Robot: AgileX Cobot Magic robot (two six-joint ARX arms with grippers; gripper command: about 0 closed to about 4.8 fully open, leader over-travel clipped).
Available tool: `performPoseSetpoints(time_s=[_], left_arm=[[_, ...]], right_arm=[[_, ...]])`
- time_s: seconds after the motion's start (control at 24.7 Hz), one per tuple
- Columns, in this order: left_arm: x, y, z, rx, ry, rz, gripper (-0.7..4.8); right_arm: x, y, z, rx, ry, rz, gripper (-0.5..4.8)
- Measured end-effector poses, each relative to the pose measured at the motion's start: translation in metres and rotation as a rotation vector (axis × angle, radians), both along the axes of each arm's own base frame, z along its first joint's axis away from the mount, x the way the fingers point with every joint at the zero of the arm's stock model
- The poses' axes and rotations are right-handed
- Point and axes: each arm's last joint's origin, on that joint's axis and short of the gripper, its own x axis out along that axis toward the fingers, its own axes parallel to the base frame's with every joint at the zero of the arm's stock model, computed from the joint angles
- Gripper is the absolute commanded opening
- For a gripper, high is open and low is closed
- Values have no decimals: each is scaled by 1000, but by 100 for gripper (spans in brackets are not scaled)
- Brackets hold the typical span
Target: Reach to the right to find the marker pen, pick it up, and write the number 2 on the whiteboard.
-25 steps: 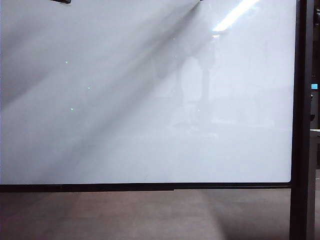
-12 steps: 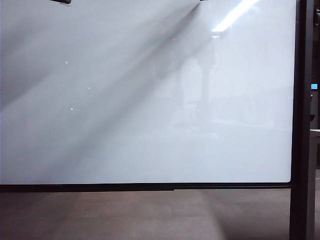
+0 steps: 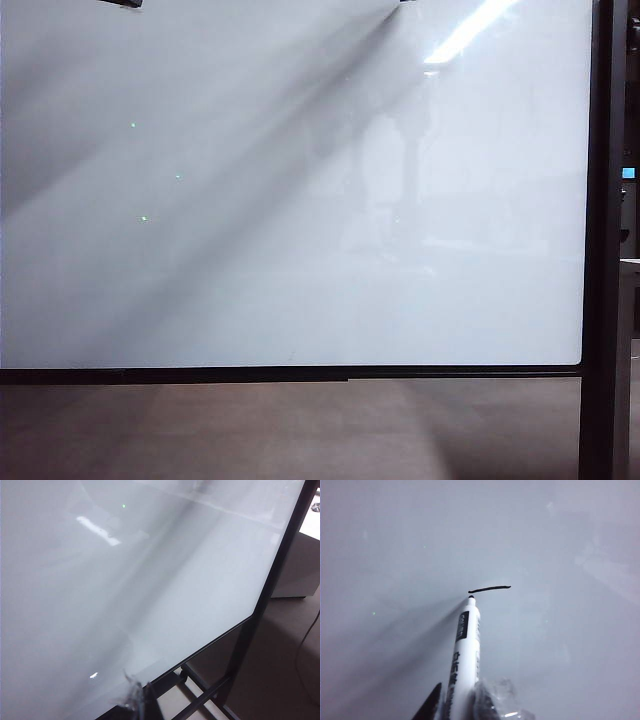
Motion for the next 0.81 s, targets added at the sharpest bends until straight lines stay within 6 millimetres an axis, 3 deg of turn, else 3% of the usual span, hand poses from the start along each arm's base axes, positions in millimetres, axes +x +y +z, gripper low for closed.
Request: performPoseSetpoints(time_s=[0.81], left_arm=[[0,0,0,0,0,0,-5]], right_arm=[[0,-3,4,32,-33,-80,-1]])
